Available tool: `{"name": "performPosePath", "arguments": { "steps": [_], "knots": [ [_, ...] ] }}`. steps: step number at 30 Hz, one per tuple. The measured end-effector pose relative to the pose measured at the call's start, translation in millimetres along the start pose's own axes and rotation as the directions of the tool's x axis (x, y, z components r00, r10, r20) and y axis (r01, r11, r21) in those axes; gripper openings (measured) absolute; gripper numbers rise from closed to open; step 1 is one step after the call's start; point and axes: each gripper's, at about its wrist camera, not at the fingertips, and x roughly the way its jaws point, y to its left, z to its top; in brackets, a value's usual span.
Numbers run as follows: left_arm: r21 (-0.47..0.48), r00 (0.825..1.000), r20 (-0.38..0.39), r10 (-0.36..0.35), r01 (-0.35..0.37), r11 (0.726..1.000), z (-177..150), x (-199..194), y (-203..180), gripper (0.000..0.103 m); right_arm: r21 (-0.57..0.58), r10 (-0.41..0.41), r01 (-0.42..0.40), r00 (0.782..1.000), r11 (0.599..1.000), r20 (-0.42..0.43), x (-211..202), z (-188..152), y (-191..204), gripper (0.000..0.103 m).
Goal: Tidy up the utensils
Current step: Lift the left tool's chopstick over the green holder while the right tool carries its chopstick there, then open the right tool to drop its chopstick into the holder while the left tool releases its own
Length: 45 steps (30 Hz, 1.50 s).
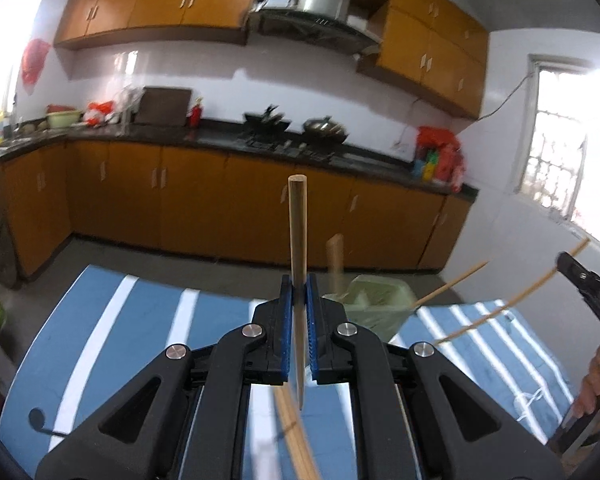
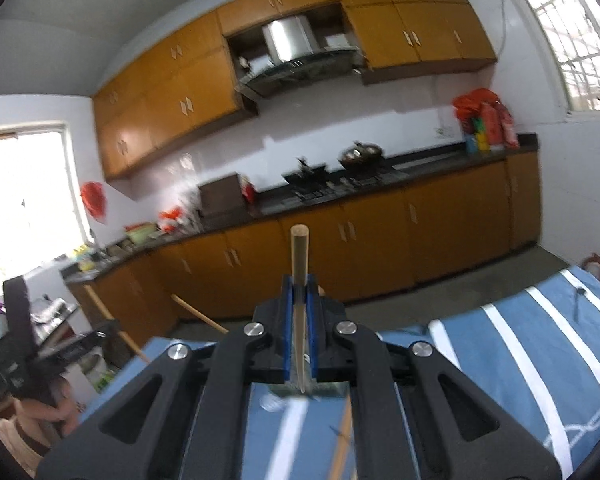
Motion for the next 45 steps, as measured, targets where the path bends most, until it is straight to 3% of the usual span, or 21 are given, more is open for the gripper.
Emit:
{"name": "performPosePath", "arguments": {
  "steps": [8, 13, 18, 24, 28, 32, 40, 45],
  "knots": [
    [0.012, 0.983, 0.183, -0.017, 0.015, 1.0, 52, 13, -46, 0.007, -0.058, -0.011, 0.017, 0.995, 0.998, 0.103, 26, 33, 28, 0.008],
    [0.009, 0.972, 0.232, 0.016, -0.019, 1.0, 60, 43, -55, 0.007, -0.082, -0.049, 0.056, 0.996, 0.995, 0.078, 65, 35, 26, 0.008],
    [-0.001, 0.983, 0.183, 0.011, -0.011, 1.0, 40, 76, -52, 0.007, -0.044, -0.056, 0.055, 0.998, 0.997, -0.022, 101, 21, 12, 0.008],
    [0.017, 0.997, 0.082, -0.004, 0.002, 1.0, 15, 101, -51, 0.007, -0.03, -0.059, 0.056, 0.995, 0.998, -0.084, 117, 4, 10, 0.01],
    [0.014, 0.998, 0.064, -0.009, 0.008, 1.0, 12, 94, -48, 0.01, -0.03, -0.061, 0.059, 0.995, 0.998, -0.081, 112, 1, 13, 0.015],
    [0.008, 0.996, 0.086, -0.005, 0.004, 1.0, 17, 83, -46, 0.033, -0.029, -0.064, 0.062, 0.996, 0.998, -0.066, 103, 3, 13, 0.017],
    [-0.032, 0.993, 0.12, -0.005, 0.009, 0.999, 18, 47, -34, 0.034, -0.027, -0.107, 0.107, 0.994, 0.994, -0.007, 51, 2, 5, 0.022],
    [-0.032, 0.996, 0.085, 0.032, -0.029, 0.999, -10, 19, -19, 0.04, -0.032, -0.211, 0.21, 0.975, 0.977, -0.073, 35, -36, -22, 0.029]
  ]
}}
